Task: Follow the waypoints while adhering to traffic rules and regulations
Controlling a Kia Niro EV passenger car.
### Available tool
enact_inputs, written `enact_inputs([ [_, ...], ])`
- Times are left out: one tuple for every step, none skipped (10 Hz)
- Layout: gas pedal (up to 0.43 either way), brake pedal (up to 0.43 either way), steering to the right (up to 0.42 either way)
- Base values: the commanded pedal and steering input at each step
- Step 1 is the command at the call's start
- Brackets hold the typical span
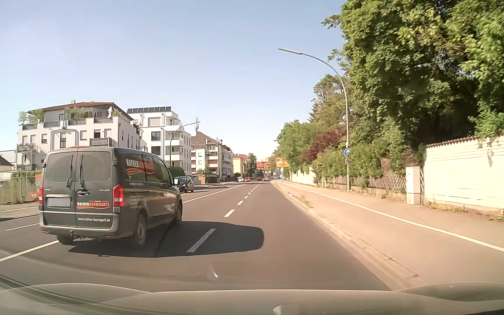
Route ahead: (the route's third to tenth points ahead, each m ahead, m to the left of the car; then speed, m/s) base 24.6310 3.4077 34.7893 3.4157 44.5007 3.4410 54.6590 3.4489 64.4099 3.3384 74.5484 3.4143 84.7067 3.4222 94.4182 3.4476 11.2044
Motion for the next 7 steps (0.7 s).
enact_inputs([
  [0.047, 0.0, -0.013],
  [0.079, 0.0, -0.019],
  [0.15, 0.0, -0.023],
  [0.177, 0.0, -0.024],
  [0.177, 0.0, -0.024],
  [0.177, 0.0, -0.024],
  [0.169, 0.0, -0.024],
])
